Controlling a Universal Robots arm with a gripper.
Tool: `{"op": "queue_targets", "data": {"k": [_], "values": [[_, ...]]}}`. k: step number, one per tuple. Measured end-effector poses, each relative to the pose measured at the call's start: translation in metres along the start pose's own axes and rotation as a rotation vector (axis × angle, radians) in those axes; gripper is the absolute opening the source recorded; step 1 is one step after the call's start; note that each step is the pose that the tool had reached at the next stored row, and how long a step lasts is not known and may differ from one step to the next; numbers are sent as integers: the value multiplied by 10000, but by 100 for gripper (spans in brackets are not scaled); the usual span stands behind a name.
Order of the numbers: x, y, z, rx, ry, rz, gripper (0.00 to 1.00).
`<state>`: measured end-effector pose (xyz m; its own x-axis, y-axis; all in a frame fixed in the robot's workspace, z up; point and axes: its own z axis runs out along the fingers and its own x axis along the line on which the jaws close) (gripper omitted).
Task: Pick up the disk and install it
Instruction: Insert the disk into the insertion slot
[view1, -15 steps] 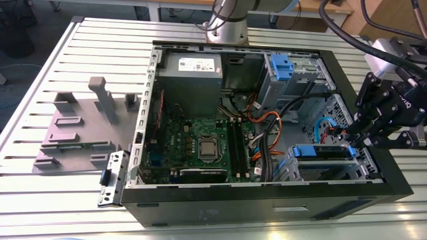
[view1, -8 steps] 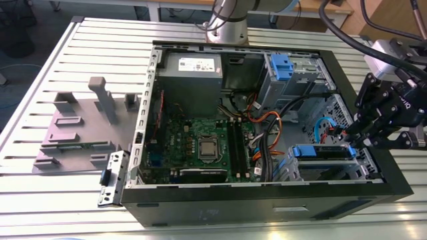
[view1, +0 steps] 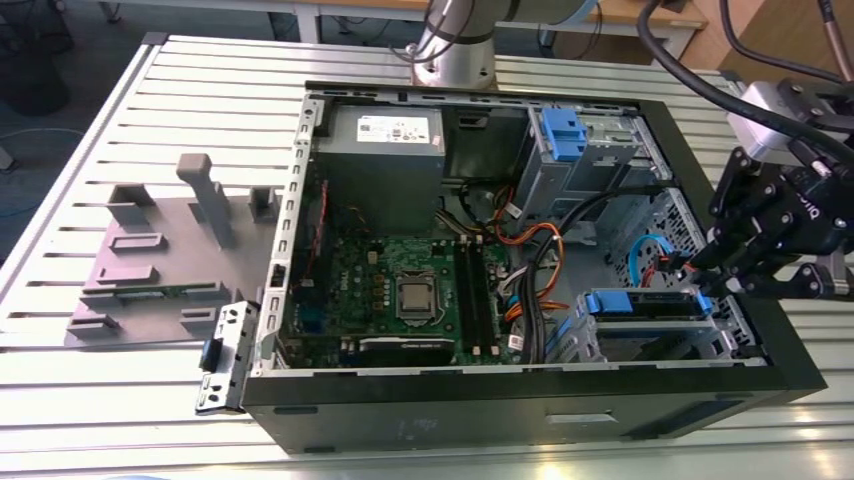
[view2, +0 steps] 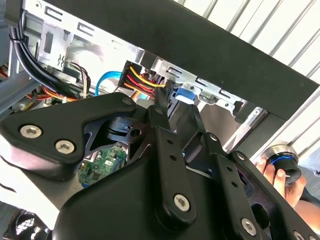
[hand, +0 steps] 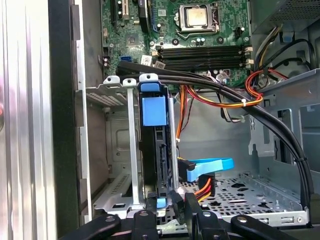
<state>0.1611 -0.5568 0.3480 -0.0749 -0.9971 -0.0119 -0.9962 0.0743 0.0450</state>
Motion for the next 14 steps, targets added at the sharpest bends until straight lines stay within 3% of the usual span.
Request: {"op": "queue_targets", "data": {"k": [14], "values": [[-34,-22,47,5,63,3,36]]}}
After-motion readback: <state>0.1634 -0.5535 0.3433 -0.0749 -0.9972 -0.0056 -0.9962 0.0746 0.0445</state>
